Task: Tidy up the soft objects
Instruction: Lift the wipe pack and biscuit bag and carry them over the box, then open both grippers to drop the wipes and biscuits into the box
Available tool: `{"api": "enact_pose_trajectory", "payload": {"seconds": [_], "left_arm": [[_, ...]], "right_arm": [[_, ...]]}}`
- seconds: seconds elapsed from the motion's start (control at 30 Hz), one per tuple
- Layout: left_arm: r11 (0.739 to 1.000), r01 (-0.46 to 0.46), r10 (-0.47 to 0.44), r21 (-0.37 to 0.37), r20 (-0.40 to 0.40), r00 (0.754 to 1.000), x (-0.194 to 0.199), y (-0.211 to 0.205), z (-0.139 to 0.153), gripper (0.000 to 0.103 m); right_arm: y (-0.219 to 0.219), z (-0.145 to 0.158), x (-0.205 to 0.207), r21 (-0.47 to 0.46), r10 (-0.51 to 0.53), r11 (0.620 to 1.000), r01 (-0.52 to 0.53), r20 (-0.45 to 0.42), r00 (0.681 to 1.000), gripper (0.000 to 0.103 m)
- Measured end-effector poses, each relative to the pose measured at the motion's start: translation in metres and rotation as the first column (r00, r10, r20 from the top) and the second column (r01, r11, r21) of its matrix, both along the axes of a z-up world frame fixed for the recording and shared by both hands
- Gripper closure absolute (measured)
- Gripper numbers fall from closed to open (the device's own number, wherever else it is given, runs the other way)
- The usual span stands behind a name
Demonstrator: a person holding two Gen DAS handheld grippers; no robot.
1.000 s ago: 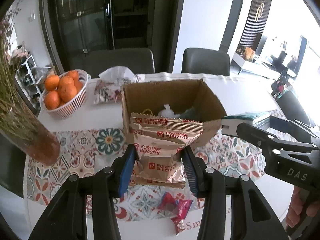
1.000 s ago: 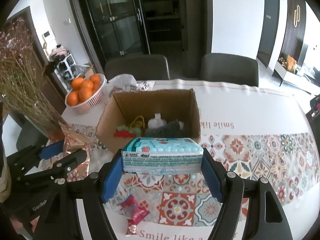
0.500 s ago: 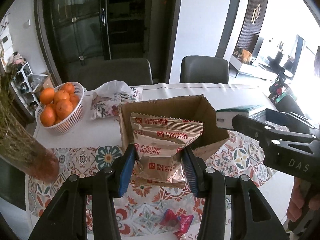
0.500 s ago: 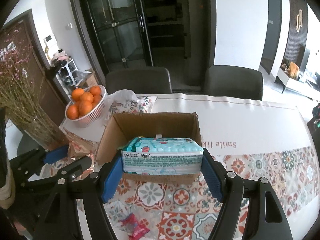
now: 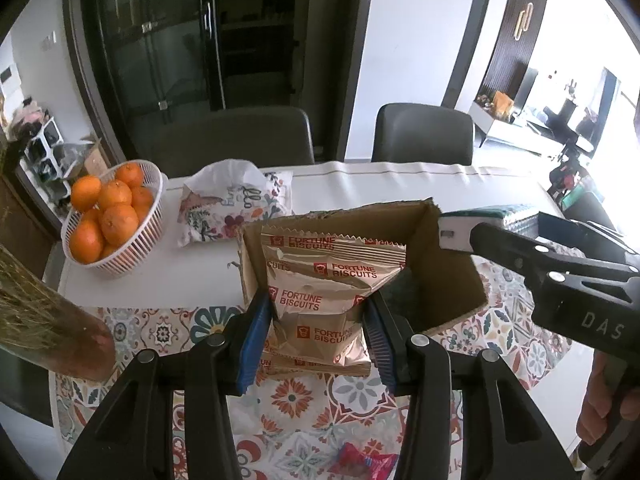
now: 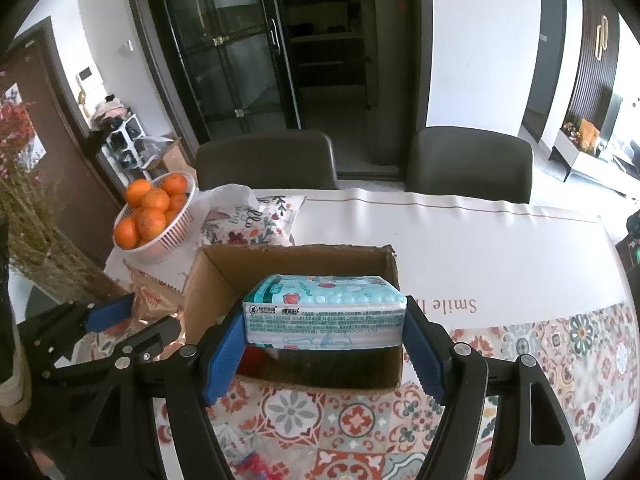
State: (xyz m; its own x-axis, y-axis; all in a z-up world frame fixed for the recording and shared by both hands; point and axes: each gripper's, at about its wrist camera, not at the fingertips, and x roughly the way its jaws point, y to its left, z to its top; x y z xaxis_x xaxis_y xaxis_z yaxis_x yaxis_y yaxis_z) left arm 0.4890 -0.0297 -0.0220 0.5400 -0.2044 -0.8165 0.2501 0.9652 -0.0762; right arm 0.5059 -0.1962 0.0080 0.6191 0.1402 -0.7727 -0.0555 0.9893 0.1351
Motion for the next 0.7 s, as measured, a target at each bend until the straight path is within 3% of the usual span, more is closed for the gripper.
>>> {"api": "enact_pose_trajectory", "payload": {"seconds": [0.7], "left_arm": [[0.999,0.008,-0.003,0.041,-0.118,0.993,0.044,-0.007,-0.057,0.056]], "right_arm": [[0.01,-0.053,0.057,0.05,0.033,0.998,-0.026,-0.136,0.99,0.029]]}}
